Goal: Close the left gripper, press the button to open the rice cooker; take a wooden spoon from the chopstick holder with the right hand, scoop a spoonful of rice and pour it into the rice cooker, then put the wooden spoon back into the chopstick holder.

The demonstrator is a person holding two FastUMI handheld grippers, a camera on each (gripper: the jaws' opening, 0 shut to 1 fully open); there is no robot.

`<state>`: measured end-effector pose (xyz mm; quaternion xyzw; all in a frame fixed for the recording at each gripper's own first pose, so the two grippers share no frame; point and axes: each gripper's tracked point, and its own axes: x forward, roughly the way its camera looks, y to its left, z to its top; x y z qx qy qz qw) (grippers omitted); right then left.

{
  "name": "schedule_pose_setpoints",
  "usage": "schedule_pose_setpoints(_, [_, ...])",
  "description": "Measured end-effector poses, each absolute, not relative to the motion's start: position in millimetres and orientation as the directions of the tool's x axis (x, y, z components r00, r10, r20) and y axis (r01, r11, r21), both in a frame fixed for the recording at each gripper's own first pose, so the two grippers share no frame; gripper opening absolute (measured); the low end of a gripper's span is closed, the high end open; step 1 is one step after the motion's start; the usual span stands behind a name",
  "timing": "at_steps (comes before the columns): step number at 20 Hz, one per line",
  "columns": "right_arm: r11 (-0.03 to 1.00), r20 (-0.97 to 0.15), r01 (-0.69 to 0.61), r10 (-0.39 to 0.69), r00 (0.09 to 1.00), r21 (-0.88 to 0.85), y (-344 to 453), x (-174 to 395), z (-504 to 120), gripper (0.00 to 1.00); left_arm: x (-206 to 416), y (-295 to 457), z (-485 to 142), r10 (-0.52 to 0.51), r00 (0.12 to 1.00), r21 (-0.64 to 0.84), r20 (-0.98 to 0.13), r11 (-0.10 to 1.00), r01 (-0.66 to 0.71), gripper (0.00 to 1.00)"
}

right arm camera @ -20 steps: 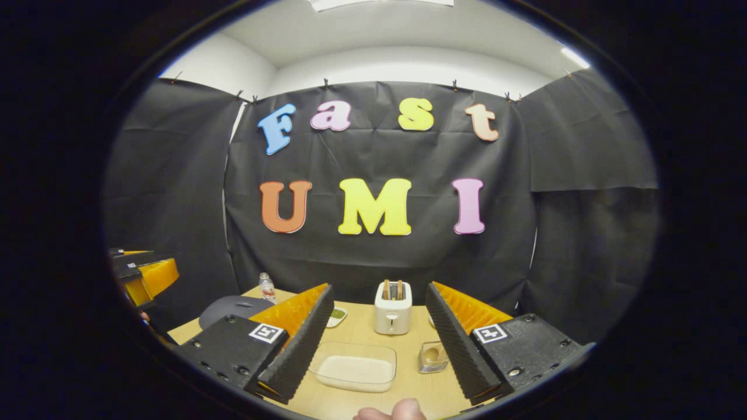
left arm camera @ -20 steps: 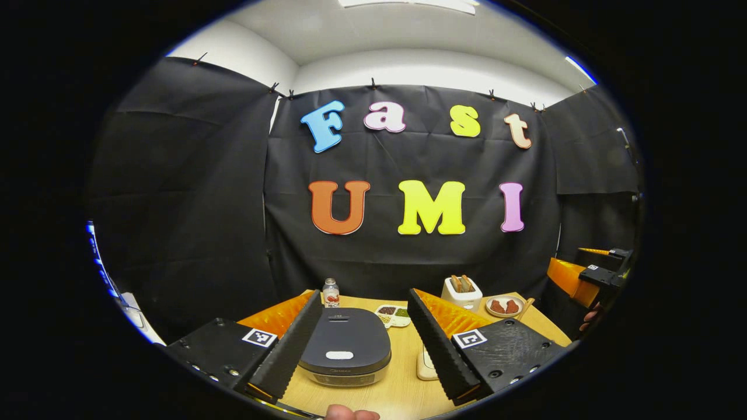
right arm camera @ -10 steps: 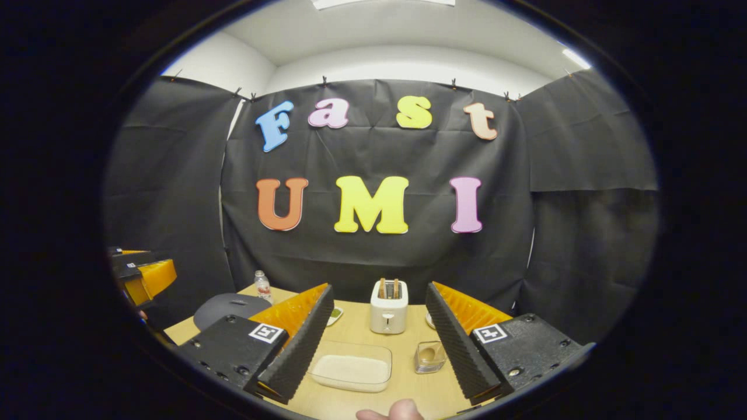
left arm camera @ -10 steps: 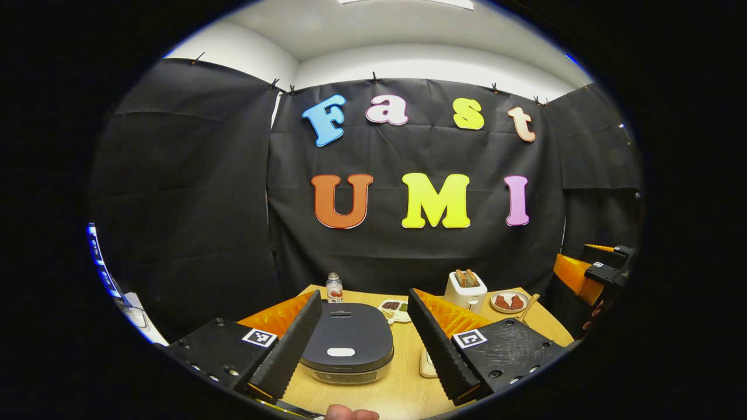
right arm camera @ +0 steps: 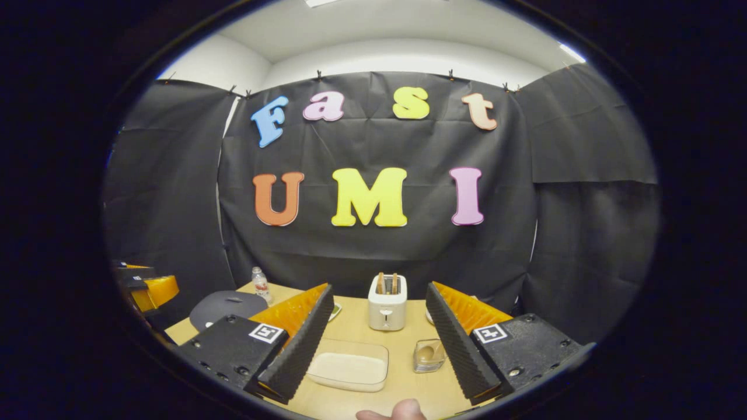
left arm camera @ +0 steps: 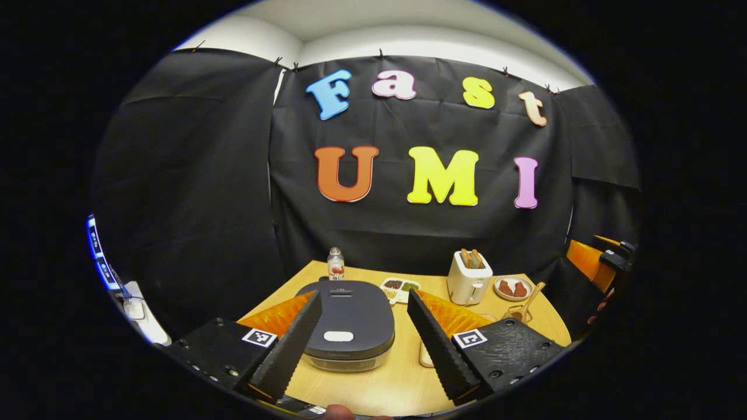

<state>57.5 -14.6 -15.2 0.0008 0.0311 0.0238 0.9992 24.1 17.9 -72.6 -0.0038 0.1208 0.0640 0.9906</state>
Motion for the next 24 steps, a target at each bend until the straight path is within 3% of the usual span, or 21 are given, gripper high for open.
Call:
schedule_pose_setpoints(6, [0.996,-0.115,-0.077,0.081,0.99,0.033,-15.8,86.5,-38.4,0.97,32.3,37.0,-137.3,0.111,0.874,-0.022,-0.473,0.99,-0.137,0.93])
schedule_pose_setpoints(8, [0.996,-0.127,-0.085,0.089,0.988,0.039,-17.0,94.6,-43.3,1.0,39.8,43.4,-153.4,0.099,0.838,-0.046,-0.537,0.988,-0.147,0.87])
schedule_pose_setpoints(10, [0.996,-0.137,-0.084,0.089,0.987,0.04,-20.6,102.0,-47.5,1.0,48.3,51.0,-165.9,0.101,0.804,-0.051,-0.586,0.986,-0.161,0.53])
schedule_pose_setpoints(11, [0.996,-0.141,-0.083,0.088,0.986,0.041,-23.1,104.6,-48.9,0.98,49.8,51.5,-171.7,0.091,0.789,-0.053,-0.608,0.986,-0.155,0.55])
schedule_pose_setpoints(12, [0.996,-0.146,-0.081,0.086,0.986,0.042,-25.6,107.5,-51.4,1.0,55.3,52.5,-180.0,0.081,0.775,-0.055,-0.627,0.987,-0.148,0.37])
schedule_pose_setpoints(14, [0.996,-0.165,-0.08,0.087,0.982,0.047,-28.2,111.3,-56.4,1.0,58.0,62.8,-184.9,0.091,0.755,-0.055,-0.65,0.985,-0.166,0.36])
schedule_pose_setpoints(15, [0.996,-0.172,-0.073,0.081,0.982,0.05,-31.6,114.2,-57.5,1.0,64.2,59.7,-188.5,0.071,0.741,-0.08,-0.668,0.983,-0.166,0.0])
schedule_pose_setpoints(16, [0.997,-0.181,-0.066,0.074,0.981,0.051,-35.5,117.0,-61.0,1.0,64.8,61.4,-200.8,0.052,0.725,-0.094,-0.687,0.983,-0.159,0.07])
schedule_pose_setpoints(17, [0.997,-0.186,-0.058,0.067,0.98,0.052,-39.1,118.4,-61.7,1.0,78.0,59.4,-211.4,0.035,0.719,-0.111,-0.694,0.982,-0.155,0.0])
schedule_pose_setpoints(24, [0.997,-0.207,-0.031,0.044,0.977,0.066,-54.1,120.6,-69.9,1.0,89.0,65.1,-224.9,-0.016,0.671,-0.146,-0.742,0.979,-0.139,0.0])
